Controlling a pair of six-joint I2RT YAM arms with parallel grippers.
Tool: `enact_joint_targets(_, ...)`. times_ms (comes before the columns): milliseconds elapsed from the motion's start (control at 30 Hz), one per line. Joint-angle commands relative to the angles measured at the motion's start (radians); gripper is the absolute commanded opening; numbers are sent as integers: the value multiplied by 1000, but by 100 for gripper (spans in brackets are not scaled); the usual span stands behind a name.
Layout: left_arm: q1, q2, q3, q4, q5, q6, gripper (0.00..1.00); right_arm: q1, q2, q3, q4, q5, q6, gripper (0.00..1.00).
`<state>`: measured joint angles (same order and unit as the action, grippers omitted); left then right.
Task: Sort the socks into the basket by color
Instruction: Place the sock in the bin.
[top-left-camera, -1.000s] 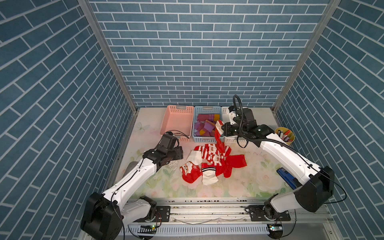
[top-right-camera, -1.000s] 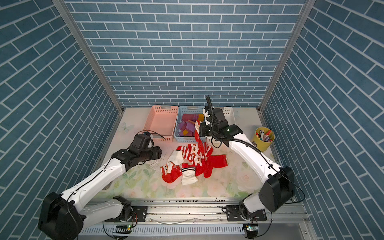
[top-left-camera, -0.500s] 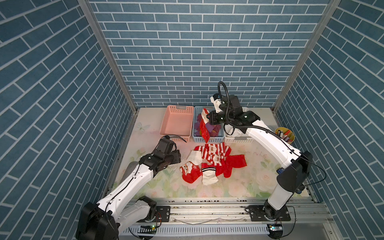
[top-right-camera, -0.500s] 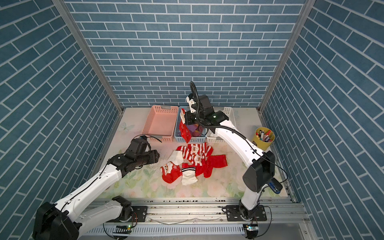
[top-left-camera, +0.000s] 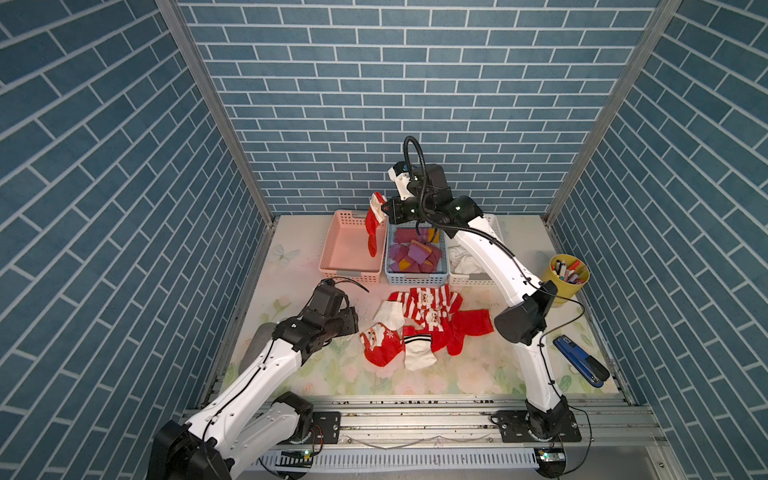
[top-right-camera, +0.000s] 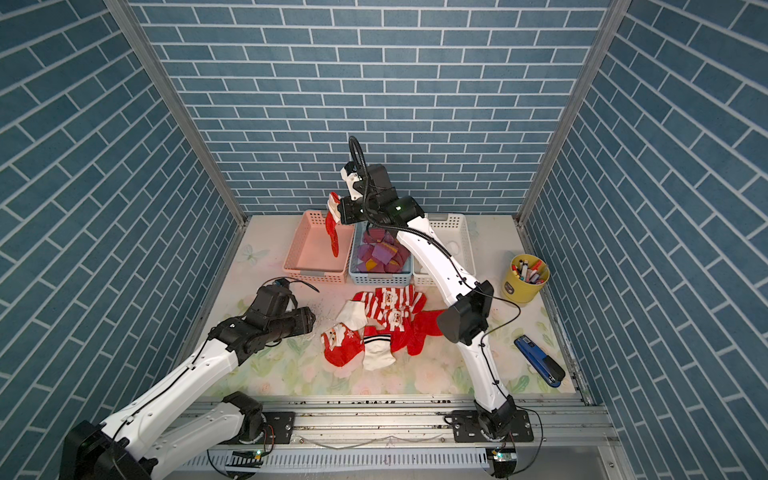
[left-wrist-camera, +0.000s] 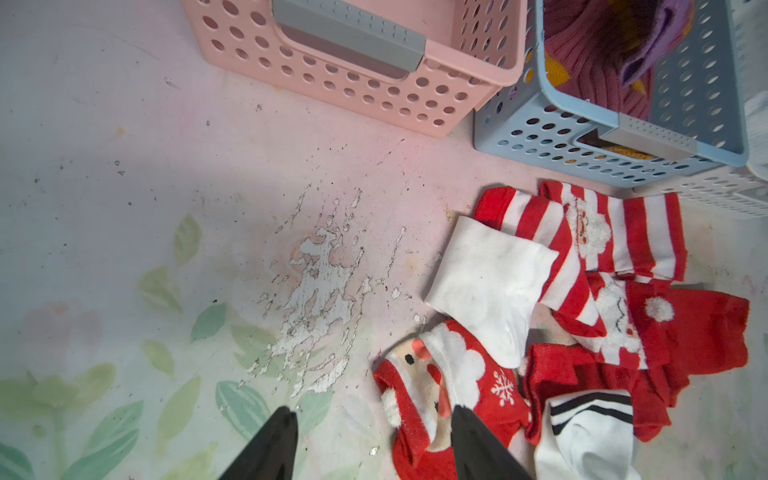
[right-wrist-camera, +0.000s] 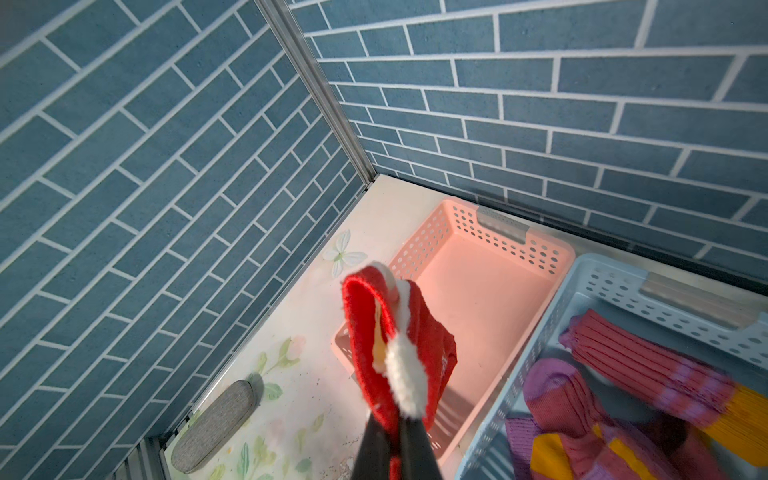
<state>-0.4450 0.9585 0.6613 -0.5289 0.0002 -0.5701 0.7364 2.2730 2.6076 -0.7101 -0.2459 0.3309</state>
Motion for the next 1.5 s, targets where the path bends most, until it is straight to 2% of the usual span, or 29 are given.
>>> enact_joint_targets(0,6,-22,-20,-26,-9,-7,66,9,90,87,-60,-58,-9,0)
enact_joint_targets(333,6,-32,-20,-32,-9,-8,66,11,183,78,43,-140,10,1)
enact_joint_targets(400,7,-34,-21,-31,-9,-9,66,12,198,80,50,-151,13,7)
enact_joint_targets(467,8,-33,-22,-31,-9,-12,66,12,208,82,52,-155,13,21)
enact_joint_targets(533,8,-32,-21,-31,-8,-13,67,12,210,82,43,-146,13,30)
enact_joint_targets(667,7,-34,-19,-35,-9,-13,67,13,193,76,24,-109,0,38)
enact_joint_targets(833,6,-39,-23,-39,-14,-13,67,12,136,26,-9,-63,-35,39)
enact_joint_targets(933,6,-36,-26,-39,-18,-13,69,12,60,-83,-6,-21,-53,39)
enact_joint_targets(1033,7,-30,-29,-29,-8,-7,69,12,-43,-257,48,11,-62,40)
enact_joint_targets(1300,6,12,-38,33,71,17,68,12,-319,-710,160,107,-54,41)
enact_joint_targets(1467,3,20,-72,85,123,-16,68,12,-463,-957,197,178,-15,41)
